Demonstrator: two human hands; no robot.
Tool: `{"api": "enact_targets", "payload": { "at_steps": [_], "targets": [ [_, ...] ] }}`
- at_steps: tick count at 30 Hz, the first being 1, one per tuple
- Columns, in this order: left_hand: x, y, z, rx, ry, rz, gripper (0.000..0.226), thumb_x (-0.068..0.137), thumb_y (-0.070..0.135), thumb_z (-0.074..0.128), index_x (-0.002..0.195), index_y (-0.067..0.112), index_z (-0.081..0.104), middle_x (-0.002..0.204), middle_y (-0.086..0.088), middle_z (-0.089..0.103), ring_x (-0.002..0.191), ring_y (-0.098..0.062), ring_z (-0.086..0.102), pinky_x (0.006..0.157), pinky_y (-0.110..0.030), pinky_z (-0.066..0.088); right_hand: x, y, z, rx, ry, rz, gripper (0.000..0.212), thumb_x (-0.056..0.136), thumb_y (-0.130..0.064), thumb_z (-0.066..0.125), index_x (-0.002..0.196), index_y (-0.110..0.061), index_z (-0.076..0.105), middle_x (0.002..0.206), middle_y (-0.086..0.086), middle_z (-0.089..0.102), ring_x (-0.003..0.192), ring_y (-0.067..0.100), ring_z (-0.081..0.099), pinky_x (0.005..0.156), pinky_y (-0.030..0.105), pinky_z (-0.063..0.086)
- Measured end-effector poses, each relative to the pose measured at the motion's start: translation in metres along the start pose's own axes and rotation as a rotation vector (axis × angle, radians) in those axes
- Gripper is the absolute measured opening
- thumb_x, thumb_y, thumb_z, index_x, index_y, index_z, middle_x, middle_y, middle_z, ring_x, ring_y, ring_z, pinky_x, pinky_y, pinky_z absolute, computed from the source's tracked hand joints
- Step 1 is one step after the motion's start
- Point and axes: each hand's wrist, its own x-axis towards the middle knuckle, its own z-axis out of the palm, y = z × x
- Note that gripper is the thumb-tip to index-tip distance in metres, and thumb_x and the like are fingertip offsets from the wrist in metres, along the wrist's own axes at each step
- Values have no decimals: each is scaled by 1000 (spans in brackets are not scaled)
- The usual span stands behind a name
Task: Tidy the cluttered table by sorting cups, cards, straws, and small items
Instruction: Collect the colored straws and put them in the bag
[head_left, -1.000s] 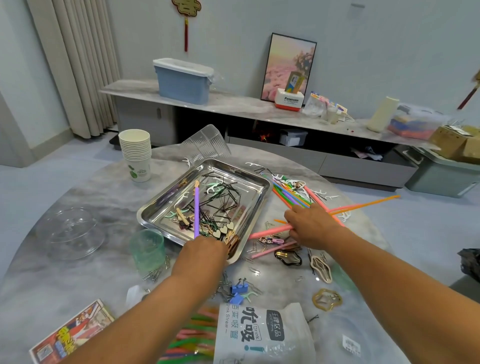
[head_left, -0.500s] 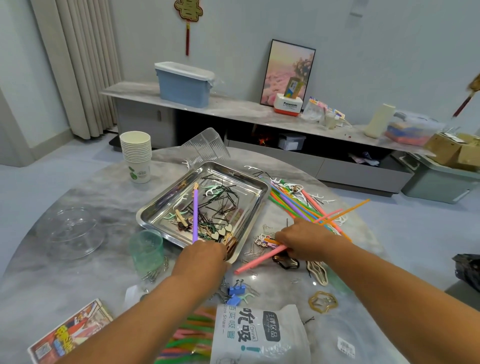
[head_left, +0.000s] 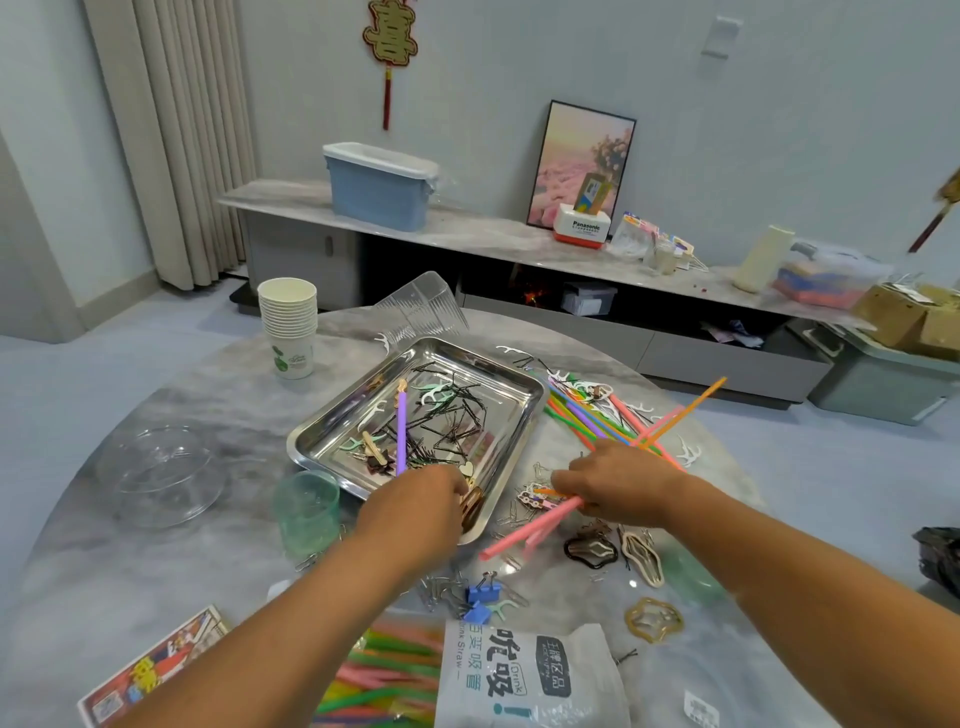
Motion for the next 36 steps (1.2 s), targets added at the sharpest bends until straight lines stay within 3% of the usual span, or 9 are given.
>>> {"api": "enact_targets", "payload": {
  "at_steps": [6,9,11,15,19,22,27,32,36],
  "targets": [
    [13,0,-24,-514,55,-103,28,105,16,42,126,24,60,123,-7,65,82,-22,64,66,-30,49,7,17,-20,-58,444,-156,19,94,-32,63,98,-24,47,82,-1,58,62,24,55,63,34,47],
    [18,-2,-39,-741,114,-175,28,105,15,43,122,22,64,112,-1,68,104,-28,66,82,-35,50,12,18,-36,-76,509,-176,12,99,-34,45,101,-23,48,85,1,56,62,23,52,61,35,47],
    [19,-5,-46,-819,121,-211,27,102,13,47,117,25,66,120,-3,67,110,-23,62,95,-39,50,13,18,-41,-54,525,-162,18,100,-36,40,103,-22,50,86,1,55,64,24,52,61,36,47],
    [15,-4,-54,-965,74,-225,26,100,6,52,118,19,65,115,-6,69,107,-22,65,85,-31,52,17,15,-52,23,535,-133,28,103,-41,38,107,-20,56,92,4,56,68,26,53,59,41,48],
    [15,-3,-56,-985,35,-216,28,99,3,52,120,18,65,109,-7,71,102,-23,68,93,-40,55,19,11,-64,66,585,-98,33,102,-39,41,106,-15,63,93,5,55,70,25,54,59,38,47],
    [16,-3,-56,-1035,14,-208,29,100,1,51,119,18,65,108,-10,73,94,-21,68,87,-35,55,19,6,-76,171,666,-1,32,100,-38,42,105,-15,63,94,0,50,71,23,54,58,33,42],
    [11,5,-50,-995,-31,-104,30,98,10,60,122,28,62,119,-1,68,109,-17,65,96,-36,53,28,-11,-107,736,914,364,26,105,-47,41,82,-35,44,84,-10,40,68,9,43,64,31,38],
    [1,20,-33,-908,-122,113,67,91,19,72,149,33,41,144,6,52,129,-11,49,95,-28,40,44,-26,-135,1154,1126,566,34,106,-39,50,90,-11,60,93,15,57,81,23,54,76,39,46],
    [-2,24,-23,-830,-92,164,84,88,26,76,156,37,26,153,7,40,139,-9,38,103,-29,36,52,-44,-137,1296,1165,614,35,106,-43,46,97,-15,64,89,-1,63,78,1,57,71,19,45]
  ]
}}
